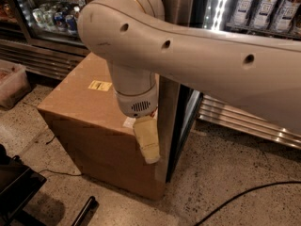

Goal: Close left fridge door

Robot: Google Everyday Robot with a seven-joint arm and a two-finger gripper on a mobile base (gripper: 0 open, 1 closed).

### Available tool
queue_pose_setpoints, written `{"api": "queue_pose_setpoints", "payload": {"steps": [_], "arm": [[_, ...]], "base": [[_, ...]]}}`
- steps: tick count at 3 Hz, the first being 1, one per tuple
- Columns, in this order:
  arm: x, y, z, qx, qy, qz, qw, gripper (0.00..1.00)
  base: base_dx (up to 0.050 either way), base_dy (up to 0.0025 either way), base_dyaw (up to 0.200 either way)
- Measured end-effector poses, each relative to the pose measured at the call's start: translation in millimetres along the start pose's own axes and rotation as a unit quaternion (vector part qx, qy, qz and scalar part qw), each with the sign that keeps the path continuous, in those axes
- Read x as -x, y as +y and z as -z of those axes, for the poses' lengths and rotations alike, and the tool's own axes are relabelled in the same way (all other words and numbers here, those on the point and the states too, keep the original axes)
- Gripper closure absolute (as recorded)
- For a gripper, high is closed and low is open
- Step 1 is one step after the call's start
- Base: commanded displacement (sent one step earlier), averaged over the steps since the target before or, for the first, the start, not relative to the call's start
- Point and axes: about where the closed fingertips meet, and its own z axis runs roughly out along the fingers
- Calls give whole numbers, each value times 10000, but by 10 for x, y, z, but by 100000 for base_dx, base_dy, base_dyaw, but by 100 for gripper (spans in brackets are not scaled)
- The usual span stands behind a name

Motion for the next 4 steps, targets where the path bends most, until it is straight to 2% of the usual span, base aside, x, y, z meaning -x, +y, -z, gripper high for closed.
{"api": "queue_pose_setpoints", "payload": {"steps": [1,3,4], "arm": [[0,0,0,-1,0,0,10000,0],[0,0,0,-1,0,0,10000,0],[0,0,0,-1,0,0,10000,0]], "base": [[2,-3,-19970],[4351,-1,16],[4,-5,-19946]]}}
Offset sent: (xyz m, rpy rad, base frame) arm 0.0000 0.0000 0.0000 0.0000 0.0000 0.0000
